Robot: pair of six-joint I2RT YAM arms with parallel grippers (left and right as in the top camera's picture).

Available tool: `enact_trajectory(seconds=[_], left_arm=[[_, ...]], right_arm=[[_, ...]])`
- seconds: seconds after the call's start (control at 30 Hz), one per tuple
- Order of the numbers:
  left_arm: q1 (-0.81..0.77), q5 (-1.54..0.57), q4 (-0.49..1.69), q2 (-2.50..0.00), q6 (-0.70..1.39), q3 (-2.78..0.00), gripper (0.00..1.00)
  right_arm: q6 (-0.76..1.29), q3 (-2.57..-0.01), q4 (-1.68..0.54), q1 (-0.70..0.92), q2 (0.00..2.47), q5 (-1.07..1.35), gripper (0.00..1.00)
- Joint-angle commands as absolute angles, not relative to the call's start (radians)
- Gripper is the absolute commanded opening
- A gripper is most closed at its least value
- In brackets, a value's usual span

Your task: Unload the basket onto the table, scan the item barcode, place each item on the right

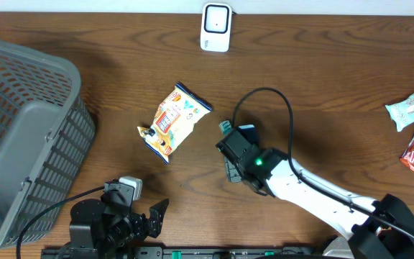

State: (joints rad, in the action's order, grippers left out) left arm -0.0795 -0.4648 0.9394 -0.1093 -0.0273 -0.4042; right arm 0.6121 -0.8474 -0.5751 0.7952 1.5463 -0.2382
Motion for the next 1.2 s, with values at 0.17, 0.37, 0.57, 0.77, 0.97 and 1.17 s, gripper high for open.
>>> enact_trajectory(seconds=[0.17, 0.37, 0.57, 0.77, 0.97, 1.17], left_arm=[[-0.078, -0.459, 0.942, -0.107, -0.037, -0.413, 0.98], [-0.078, -0.460, 0.942, -0.107, -0.037, -0.413, 0.98], [-0.078, -0.459, 0.942, -0.107, -0.037, -0.413, 0.98], [-0.078, -0.460, 0.942, -0.107, -0.037, -0.413, 0.98], [-0.078, -0.460, 0.942, -0.107, -0.037, -0.413, 0.98], [-0.078, -0.460, 0.942, -0.107, -0.037, -0.413, 0.98]], right_arm=[[0.695, -0.731, -0.448, 0.799, 1.540, -0.312, 0.51], [0.694, -0.720, -0.430, 0.799, 1.540, -0.308, 0.28], [0.691, -0.720, -0.437, 0.799, 1.540, -0.308, 0.01], [0.604, -0.729, -0.430, 0.782, 1.499, -0.246, 0.01], [0.447, -0.734, -0.431, 0.719, 1.341, -0.072, 0.01], [0.316, -0.734, -0.438, 0.653, 1.216, 0.060, 0.01]])
